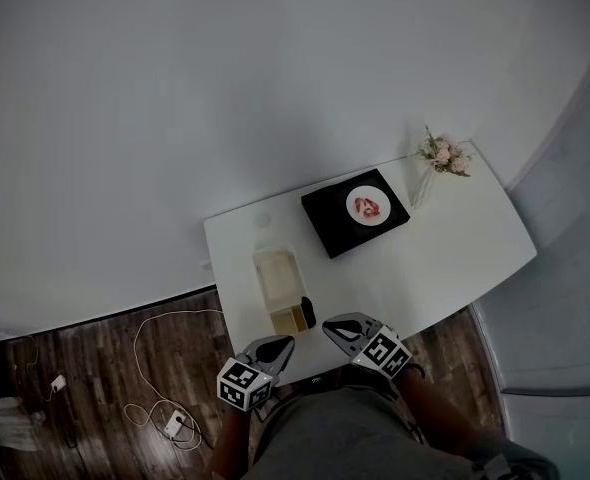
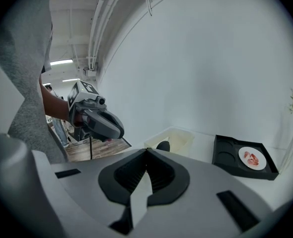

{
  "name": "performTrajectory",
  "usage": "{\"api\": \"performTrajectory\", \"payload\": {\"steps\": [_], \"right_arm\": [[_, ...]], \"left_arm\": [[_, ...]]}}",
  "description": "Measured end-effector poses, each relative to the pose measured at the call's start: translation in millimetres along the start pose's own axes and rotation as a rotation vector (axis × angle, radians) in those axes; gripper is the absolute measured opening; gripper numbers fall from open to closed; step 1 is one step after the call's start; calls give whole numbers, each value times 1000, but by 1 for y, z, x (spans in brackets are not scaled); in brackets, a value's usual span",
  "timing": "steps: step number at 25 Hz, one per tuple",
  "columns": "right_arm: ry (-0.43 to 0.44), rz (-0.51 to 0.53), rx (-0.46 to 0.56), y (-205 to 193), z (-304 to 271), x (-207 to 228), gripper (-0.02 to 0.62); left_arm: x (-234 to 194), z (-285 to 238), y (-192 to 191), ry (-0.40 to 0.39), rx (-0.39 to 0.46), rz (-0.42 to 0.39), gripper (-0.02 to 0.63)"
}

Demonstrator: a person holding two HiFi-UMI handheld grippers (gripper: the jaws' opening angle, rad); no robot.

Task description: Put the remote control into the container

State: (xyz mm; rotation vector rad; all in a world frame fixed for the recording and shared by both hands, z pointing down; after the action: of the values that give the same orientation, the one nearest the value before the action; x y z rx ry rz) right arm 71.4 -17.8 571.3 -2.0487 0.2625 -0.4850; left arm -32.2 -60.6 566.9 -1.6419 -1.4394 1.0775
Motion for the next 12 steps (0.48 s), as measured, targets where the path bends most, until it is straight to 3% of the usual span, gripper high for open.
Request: {"api": "performTrajectory", "payload": {"steps": [12], "right_arm": [[6, -31, 4, 1, 1, 7, 17]], "left_arm": [[1, 1, -2, 0, -1, 2, 0]]}}
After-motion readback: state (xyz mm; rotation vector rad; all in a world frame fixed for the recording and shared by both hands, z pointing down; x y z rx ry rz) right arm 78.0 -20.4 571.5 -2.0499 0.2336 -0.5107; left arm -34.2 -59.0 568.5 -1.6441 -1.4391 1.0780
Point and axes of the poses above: the fingertips, and each gripper's own axes: z backward along the fingers, x to its right, y out of its top, the point moved 3 cm from there along z, backward along the fingers, and after that the axes turned 11 degrees about -z, right-handed, at the moved point
